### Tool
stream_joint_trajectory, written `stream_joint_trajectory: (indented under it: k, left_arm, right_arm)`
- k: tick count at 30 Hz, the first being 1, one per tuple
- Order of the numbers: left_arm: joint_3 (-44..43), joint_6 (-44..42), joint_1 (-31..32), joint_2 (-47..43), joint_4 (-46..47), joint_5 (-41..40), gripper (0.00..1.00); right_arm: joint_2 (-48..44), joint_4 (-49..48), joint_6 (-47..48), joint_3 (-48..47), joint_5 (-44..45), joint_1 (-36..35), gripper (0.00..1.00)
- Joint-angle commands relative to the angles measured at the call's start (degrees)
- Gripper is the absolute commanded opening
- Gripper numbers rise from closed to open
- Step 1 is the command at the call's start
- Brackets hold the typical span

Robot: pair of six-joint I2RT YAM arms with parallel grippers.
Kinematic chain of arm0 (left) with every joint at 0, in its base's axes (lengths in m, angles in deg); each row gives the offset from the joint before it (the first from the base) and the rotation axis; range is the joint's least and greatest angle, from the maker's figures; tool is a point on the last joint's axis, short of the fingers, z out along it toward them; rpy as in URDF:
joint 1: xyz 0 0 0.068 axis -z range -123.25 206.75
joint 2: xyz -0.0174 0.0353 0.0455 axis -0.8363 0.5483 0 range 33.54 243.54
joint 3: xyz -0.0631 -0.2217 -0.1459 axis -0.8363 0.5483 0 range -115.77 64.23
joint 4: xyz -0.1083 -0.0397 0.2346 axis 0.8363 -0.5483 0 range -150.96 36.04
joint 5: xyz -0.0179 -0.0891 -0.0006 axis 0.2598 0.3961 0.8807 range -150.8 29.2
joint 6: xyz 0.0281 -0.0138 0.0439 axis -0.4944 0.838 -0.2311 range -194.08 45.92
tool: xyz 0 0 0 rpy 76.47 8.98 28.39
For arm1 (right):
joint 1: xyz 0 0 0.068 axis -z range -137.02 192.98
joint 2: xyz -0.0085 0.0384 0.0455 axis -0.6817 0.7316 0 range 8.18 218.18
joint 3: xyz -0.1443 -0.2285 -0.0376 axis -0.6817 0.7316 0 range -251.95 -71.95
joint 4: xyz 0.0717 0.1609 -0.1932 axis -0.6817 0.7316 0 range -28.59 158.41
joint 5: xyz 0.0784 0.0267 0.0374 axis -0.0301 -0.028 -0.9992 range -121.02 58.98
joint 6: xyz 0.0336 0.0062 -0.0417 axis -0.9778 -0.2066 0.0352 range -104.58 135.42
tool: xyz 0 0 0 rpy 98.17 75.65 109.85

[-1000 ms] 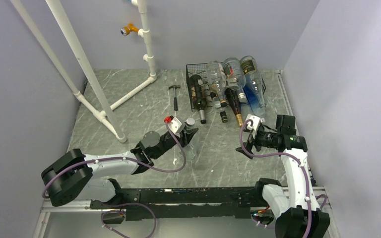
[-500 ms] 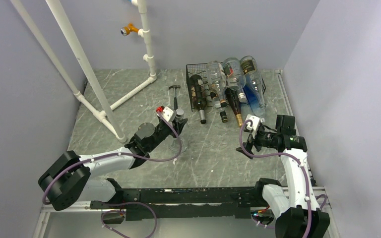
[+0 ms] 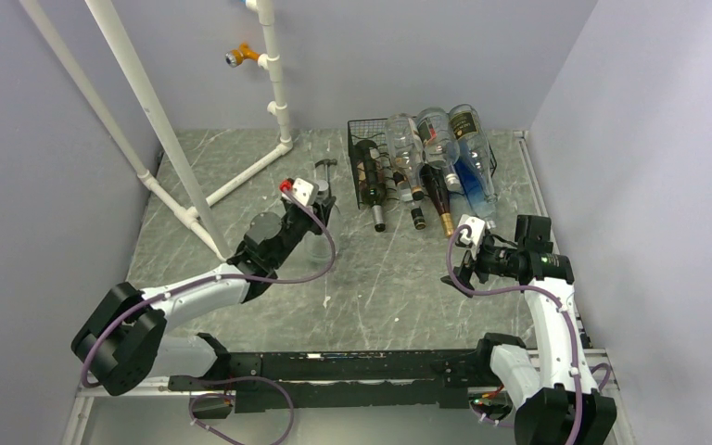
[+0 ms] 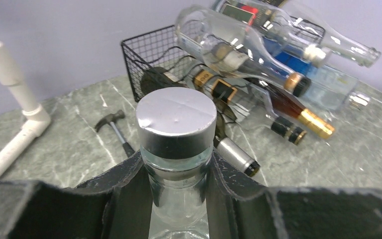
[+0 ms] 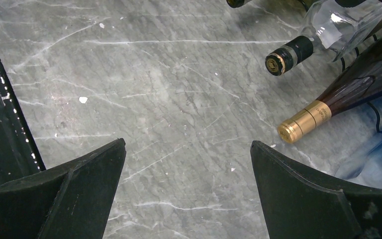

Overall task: Take the wine bottle off the wine rack
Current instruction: Move the wine bottle to the center of the board.

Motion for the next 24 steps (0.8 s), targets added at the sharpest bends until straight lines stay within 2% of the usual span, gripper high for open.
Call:
stream_joint_trajectory:
  k: [1,12,24]
  left_arm:
    - [-6.7,-2.2,-1.4,-1.7,12.0,-3.6,0.0]
    - [-10.7,-5.1,-5.5,3.9,14.7,-6.0,0.0]
    - [-16.9,-8.0,-9.6,14.2,22.6,-11.5,0.0]
  right_arm:
    - [-0.3,-1.0,1.2,0.2,-0.4,-0.4,1.0]
    - [-0.2,-1.0,1.4,0.2,-0.1,-0.8,1.0]
    - [0.1,-1.0,1.7,0.5,0.3,-1.0,1.0]
